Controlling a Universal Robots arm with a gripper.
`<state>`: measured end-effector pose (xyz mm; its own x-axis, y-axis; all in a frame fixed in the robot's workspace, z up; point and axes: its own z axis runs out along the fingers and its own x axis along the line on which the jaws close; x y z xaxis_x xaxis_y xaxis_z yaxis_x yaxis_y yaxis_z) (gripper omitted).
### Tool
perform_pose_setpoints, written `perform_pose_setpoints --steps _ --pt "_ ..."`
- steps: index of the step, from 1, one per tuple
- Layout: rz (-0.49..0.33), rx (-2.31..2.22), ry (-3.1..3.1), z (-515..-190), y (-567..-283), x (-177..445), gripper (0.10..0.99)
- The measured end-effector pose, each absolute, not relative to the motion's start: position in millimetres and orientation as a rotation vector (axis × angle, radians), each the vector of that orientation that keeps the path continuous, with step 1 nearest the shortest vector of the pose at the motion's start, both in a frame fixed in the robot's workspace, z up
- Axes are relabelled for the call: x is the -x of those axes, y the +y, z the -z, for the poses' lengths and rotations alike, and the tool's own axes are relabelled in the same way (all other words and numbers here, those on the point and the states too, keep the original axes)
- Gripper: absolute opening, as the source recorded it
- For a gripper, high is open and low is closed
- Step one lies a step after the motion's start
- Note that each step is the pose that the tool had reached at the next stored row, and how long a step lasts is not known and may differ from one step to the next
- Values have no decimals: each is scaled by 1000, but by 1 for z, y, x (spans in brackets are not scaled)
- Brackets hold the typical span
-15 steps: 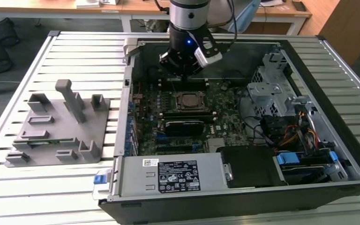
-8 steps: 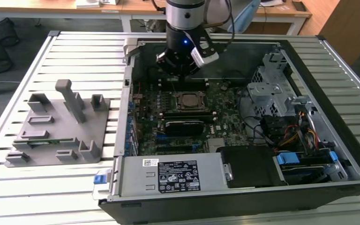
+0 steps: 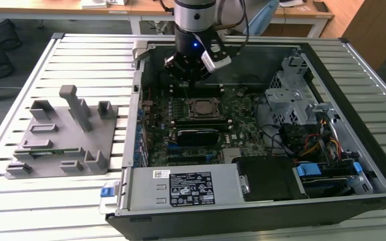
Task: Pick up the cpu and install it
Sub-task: 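Install the first cpu locking lever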
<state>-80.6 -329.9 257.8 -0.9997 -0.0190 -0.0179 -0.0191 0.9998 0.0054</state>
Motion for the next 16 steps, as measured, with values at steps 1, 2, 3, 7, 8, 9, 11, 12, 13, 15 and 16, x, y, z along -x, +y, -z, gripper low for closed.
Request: perform_pose_setpoints --steps 1,2,3,7,8,9,11,12,13,15,16 --pt "-9 30 3124 -258 -330 82 106" --pt "-9 30 3124 -258 -330 83 106" --pt "-9 30 3124 -258 -330 84 106" --pt "-9 30 3124 -258 -330 89 106" --pt "-9 30 3124 -258 -330 90 106" --pt "-9 30 3123 -258 -330 90 106" --pt "-9 30 3124 -258 -330 92 106" --pt "-9 30 3124 -258 -330 92 106" --pt "-9 30 3124 -258 -330 92 106" --pt "-9 30 3124 -258 -330 93 106" --pt "-9 30 3124 -258 -330 93 106"
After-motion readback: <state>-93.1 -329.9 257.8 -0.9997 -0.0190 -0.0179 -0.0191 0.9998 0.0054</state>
